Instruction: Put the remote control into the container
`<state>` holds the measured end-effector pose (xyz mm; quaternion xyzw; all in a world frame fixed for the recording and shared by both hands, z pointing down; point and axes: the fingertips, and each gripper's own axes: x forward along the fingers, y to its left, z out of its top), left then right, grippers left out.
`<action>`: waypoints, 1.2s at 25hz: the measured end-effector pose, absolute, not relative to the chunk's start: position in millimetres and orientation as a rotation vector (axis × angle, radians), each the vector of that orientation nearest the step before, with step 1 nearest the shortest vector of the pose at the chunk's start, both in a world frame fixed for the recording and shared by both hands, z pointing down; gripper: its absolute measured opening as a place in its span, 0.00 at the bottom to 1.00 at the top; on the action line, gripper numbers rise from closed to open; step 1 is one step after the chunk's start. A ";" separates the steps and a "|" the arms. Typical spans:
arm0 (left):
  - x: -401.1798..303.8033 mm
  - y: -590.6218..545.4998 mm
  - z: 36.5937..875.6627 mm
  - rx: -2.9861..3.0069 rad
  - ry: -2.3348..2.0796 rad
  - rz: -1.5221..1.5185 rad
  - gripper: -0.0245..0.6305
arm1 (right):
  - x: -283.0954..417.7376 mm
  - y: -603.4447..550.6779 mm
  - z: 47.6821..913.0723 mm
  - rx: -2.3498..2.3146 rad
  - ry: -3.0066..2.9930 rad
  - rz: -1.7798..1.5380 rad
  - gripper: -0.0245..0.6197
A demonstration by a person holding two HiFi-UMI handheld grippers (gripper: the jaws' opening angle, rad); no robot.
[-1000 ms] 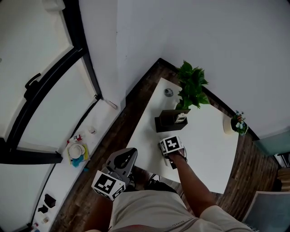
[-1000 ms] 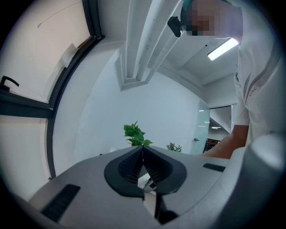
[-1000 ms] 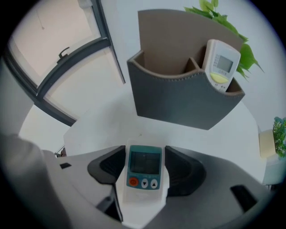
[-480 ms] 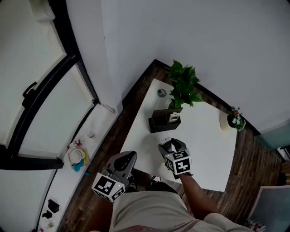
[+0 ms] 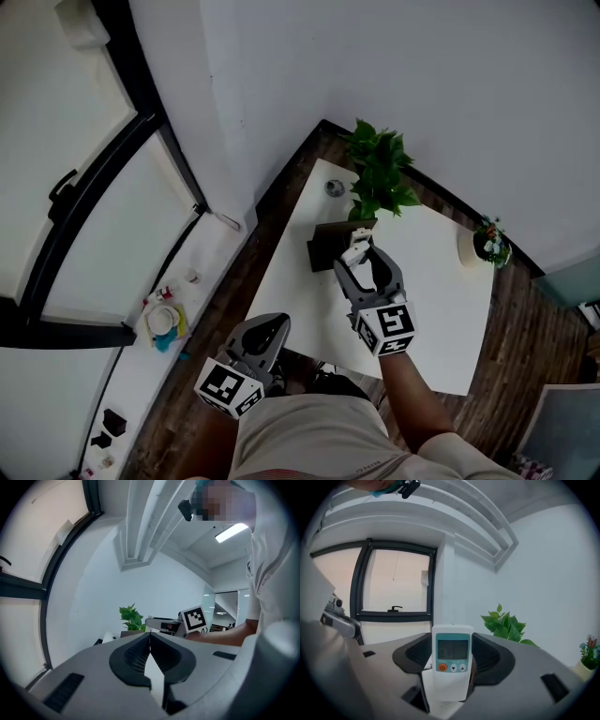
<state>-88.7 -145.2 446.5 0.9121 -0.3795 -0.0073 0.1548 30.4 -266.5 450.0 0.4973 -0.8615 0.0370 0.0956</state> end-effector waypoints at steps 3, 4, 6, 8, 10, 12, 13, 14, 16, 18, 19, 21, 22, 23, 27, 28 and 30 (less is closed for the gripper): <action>-93.6 -141.3 450.1 2.598 -1.105 -0.002 0.05 | 30.4 -281.0 442.8 1.508 -2.580 0.072 0.46; -96.1 -140.4 451.3 2.592 -1.113 0.002 0.05 | 29.7 -285.9 443.0 1.510 -2.586 0.067 0.46; -102.1 -139.2 452.6 2.579 -1.131 0.005 0.05 | 27.3 -295.0 444.2 1.512 -2.596 0.059 0.46; -108.6 -139.3 453.3 2.570 -1.149 0.004 0.05 | 25.0 -303.6 445.8 1.528 -2.601 0.053 0.46; -114.2 -140.2 453.7 2.562 -1.162 0.005 0.05 | 24.3 -312.1 448.5 1.558 -2.602 0.055 0.46; -118.9 -141.8 453.0 2.556 -1.178 0.012 0.05 | 24.8 -319.9 453.9 1.589 -2.599 0.073 0.46; -121.0 -142.8 452.6 2.553 -1.185 0.015 0.05 | 25.1 -323.4 457.4 1.603 -2.597 0.085 0.46; -123.2 -143.9 452.4 2.551 -1.191 0.017 0.05 | 25.2 -326.7 461.0 1.615 -2.595 0.098 0.46; -126.7 -146.9 452.4 2.548 -1.201 0.019 0.05 | 25.6 -332.8 468.5 1.638 -2.586 0.113 0.46; -128.7 -149.9 453.3 2.544 -1.205 0.023 0.05 | 25.9 -337.8 476.2 1.655 -2.566 0.116 0.46; -129.3 -150.9 454.2 2.541 -1.205 0.027 0.05 | 25.9 -339.4 480.3 1.659 -2.554 0.120 0.46; -129.4 -153.1 456.2 2.534 -1.201 0.033 0.05 | 25.5 -340.9 488.8 1.659 -2.538 0.135 0.46; -128.8 -154.3 456.9 2.532 -1.198 0.035 0.05 | 24.9 -341.1 493.4 1.653 -2.532 0.145 0.46; -127.6 -155.4 457.3 2.533 -1.194 0.037 0.05 | 24.1 -340.9 498.3 1.645 -2.525 0.153 0.46; -120.9 -158.6 458.7 2.541 -1.169 0.037 0.05 | 19.7 -337.8 520.3 1.599 -2.489 0.172 0.46; -119.3 -159.4 458.7 2.544 -1.164 0.041 0.05 | 19.2 -337.3 525.7 1.588 -2.479 0.178 0.46; -116.6 -160.5 458.7 2.548 -1.157 0.049 0.05 | 18.7 -336.7 534.7 1.573 -2.464 0.193 0.46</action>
